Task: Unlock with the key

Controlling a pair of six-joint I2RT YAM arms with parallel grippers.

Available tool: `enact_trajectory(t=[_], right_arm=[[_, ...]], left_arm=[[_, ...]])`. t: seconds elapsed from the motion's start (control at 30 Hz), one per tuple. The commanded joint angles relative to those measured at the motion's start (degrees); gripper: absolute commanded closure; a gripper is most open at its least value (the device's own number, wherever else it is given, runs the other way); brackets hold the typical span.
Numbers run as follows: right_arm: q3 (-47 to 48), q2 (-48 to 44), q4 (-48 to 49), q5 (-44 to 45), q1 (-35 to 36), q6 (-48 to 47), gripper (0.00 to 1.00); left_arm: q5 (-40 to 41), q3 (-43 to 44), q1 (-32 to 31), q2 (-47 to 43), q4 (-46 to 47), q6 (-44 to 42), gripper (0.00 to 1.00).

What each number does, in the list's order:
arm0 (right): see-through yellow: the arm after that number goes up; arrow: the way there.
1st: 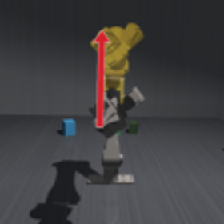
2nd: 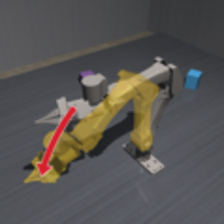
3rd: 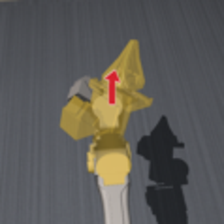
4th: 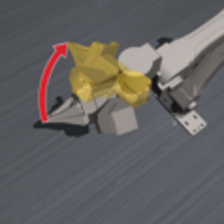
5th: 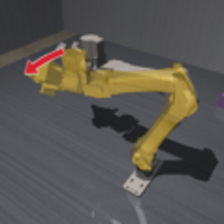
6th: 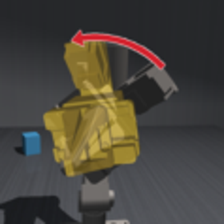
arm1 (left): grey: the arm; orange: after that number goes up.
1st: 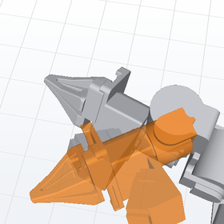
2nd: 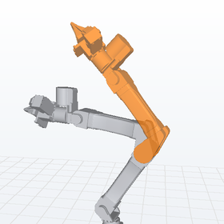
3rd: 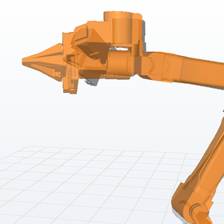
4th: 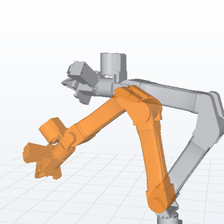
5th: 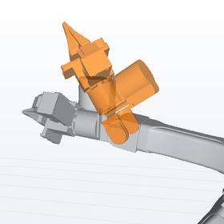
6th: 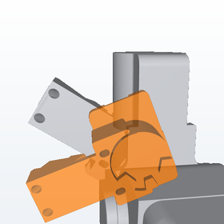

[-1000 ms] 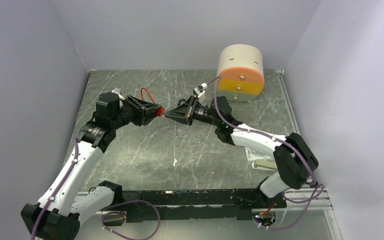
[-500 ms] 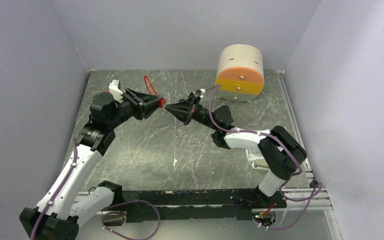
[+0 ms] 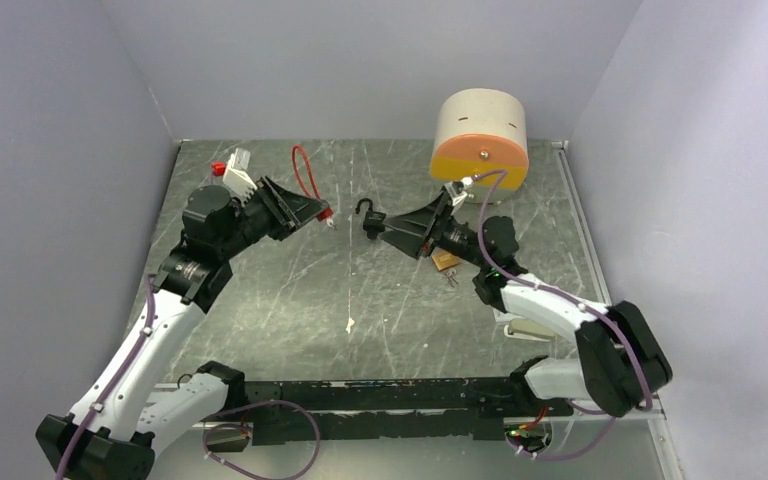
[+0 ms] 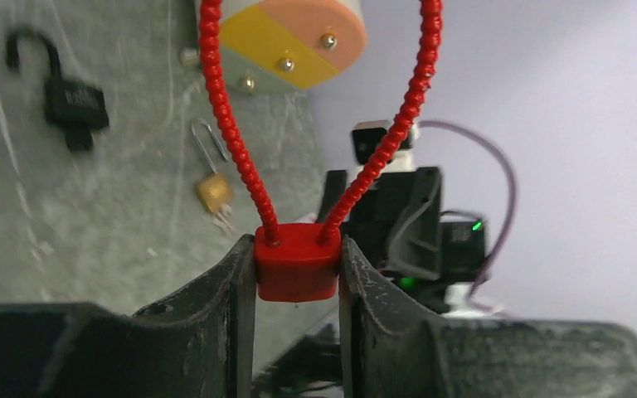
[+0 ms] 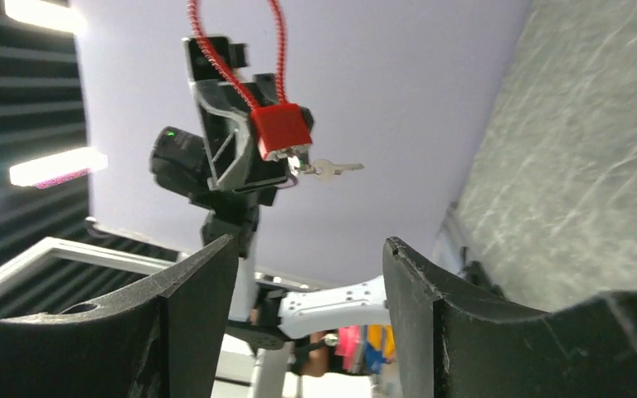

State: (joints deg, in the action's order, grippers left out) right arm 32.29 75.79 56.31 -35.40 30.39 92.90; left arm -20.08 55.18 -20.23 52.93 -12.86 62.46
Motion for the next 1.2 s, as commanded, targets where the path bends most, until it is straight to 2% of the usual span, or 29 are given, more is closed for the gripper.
enact_trajectory(t=[0.0, 0.07, 0.13, 0.27, 0.4, 0.47, 0.53, 0.67, 0.9, 1.0, 1.1, 1.17], right_arm=[[9.2, -7.0, -21.9, -3.1, -1.3, -27.2, 0.33], [17.3, -8.4, -36.0, -0.7, -0.2, -40.4, 0.32], [23.4, -8.9, -43.9, 1.1, 0.6, -49.7, 0.32], [29.9, -9.9, -46.3, 0.8, 1.7, -58.7, 0.32], [33.4, -10.3, -45.4, 1.9, 4.9, -65.4, 0.32], [34.4, -10.0, -44.9, 1.1, 6.5, -68.0, 0.35], [35.3, -9.5, -43.1, -3.2, 8.0, -70.0, 0.41], [37.3, -8.0, -42.5, -6.1, 9.8, -71.2, 0.44], [39.2, -5.7, -43.6, -2.0, 13.0, -75.3, 0.45], [39.2, -5.3, -43.3, -1.0, 13.2, -75.8, 0.49], [36.3, -7.4, -39.7, 3.4, 13.1, -75.0, 0.53], [30.4, -10.2, -34.4, 6.4, 13.2, -74.2, 0.53]], left_arm=[[-4.4, -0.6, -0.1, -3.3, 13.8, -25.2, 0.97], [-8.2, -1.6, -0.1, -4.0, 17.1, -33.2, 0.97], [-12.4, -3.1, -0.1, -4.7, 20.8, -41.9, 0.98], [-21.6, -3.8, -0.1, -4.3, 25.6, -50.6, 0.98], [-29.6, -2.9, -0.1, -2.7, 28.0, -55.0, 0.98], [-31.5, -2.9, 0.0, -2.3, 29.7, -56.2, 0.97], [-33.1, -2.4, -0.1, -1.6, 29.5, -57.5, 0.97], [-36.2, -1.0, -0.1, -0.4, 27.3, -59.6, 0.97], [-38.1, -0.7, -0.1, 0.1, 26.5, -60.3, 0.97], [-37.3, -0.7, 0.0, -0.3, 25.5, -60.6, 0.97], [-36.0, -0.7, -0.1, -0.8, 24.3, -60.5, 0.98], [-34.3, -2.0, -0.1, -0.9, 26.5, -58.7, 0.98]])
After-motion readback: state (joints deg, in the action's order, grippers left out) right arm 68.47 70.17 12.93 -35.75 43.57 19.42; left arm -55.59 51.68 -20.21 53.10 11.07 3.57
